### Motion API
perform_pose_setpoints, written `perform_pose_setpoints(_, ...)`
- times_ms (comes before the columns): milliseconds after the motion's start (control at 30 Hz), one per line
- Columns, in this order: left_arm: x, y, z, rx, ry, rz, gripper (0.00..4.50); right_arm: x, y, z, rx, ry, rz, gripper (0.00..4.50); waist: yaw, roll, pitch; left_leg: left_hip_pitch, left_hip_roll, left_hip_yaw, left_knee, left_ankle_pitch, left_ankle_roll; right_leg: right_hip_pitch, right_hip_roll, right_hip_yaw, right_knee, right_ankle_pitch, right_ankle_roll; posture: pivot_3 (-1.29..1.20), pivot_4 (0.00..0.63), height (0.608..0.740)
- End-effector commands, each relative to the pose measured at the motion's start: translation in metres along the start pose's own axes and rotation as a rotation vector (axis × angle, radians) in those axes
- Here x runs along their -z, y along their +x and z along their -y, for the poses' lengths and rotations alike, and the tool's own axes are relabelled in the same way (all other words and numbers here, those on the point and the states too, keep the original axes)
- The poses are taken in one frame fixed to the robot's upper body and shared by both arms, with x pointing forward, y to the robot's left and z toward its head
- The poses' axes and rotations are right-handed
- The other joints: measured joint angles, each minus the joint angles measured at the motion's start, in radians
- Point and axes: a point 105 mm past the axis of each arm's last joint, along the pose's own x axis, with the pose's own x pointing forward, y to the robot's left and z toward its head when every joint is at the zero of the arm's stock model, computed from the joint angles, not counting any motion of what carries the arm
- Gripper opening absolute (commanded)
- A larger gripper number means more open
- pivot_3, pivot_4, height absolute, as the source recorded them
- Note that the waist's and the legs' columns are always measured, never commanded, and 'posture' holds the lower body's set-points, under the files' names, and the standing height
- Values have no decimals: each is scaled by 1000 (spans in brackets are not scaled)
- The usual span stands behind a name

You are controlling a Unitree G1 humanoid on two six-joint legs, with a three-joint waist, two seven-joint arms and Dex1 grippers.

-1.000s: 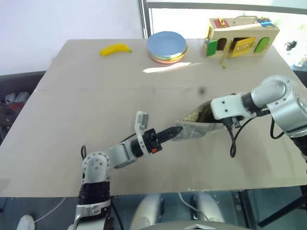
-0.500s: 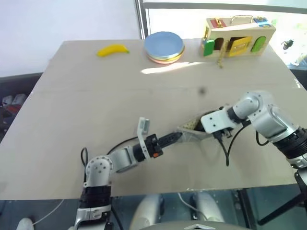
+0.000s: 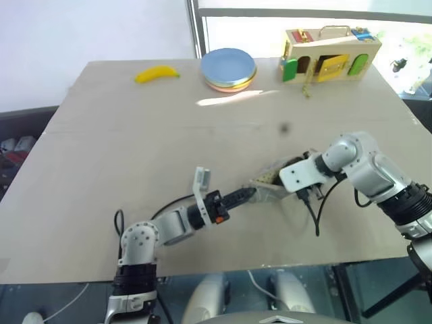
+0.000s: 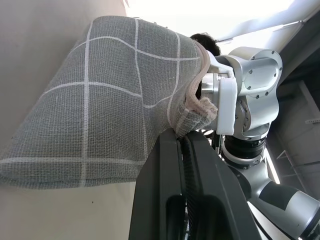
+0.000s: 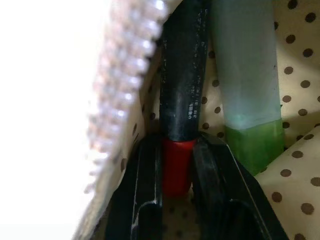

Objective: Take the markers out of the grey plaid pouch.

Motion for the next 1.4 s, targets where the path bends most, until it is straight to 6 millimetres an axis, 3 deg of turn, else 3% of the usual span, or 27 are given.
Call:
perform_pose_setpoints(33, -3, 0, 7, 29, 20, 21, 0, 0, -1, -3, 3, 5, 7, 326, 0, 0, 0, 0, 0, 0, 0, 0, 0, 0, 0, 0, 0, 0, 0, 0, 150, 740)
perform_pose_setpoints(633, -4, -2, 4, 10, 23, 41, 0, -38, -73, 15, 322, 5, 262, 326, 2, 0, 1, -3, 0, 0, -1, 0, 0, -2, 0, 2, -1, 0, 0, 0, 150, 740)
perform_pose_setpoints(867, -4, -2, 4, 6, 24, 41, 0, -20, -95, 17, 371, 26, 186, 326, 6, 0, 1, -4, 0, 0, -1, 0, 0, -2, -1, 2, -2, 0, 0, 0, 150, 740)
perform_pose_setpoints(1000, -4, -1, 3, 5, 25, 39, 0, 0, -100, 18, 388, -9, 15, 326, 6, 0, 1, -3, 0, 0, -1, 0, 0, -2, -1, 2, -2, 0, 0, 0, 150, 740)
perform_pose_setpoints(1200, -4, 0, 3, 4, 25, 40, 0, -3, -104, 10, 348, -64, -39, 326, 5, 0, 2, -4, 0, 0, -2, 0, 0, -2, 0, 2, -2, 0, 0, 0, 150, 740)
perform_pose_setpoints(1400, -5, -1, 2, 0, 22, 52, 0, -2, -129, 11, 390, -94, -62, 326, 6, 0, 2, -4, 0, 0, -2, 0, 0, -2, -1, 2, -2, 0, 0, 0, 150, 740)
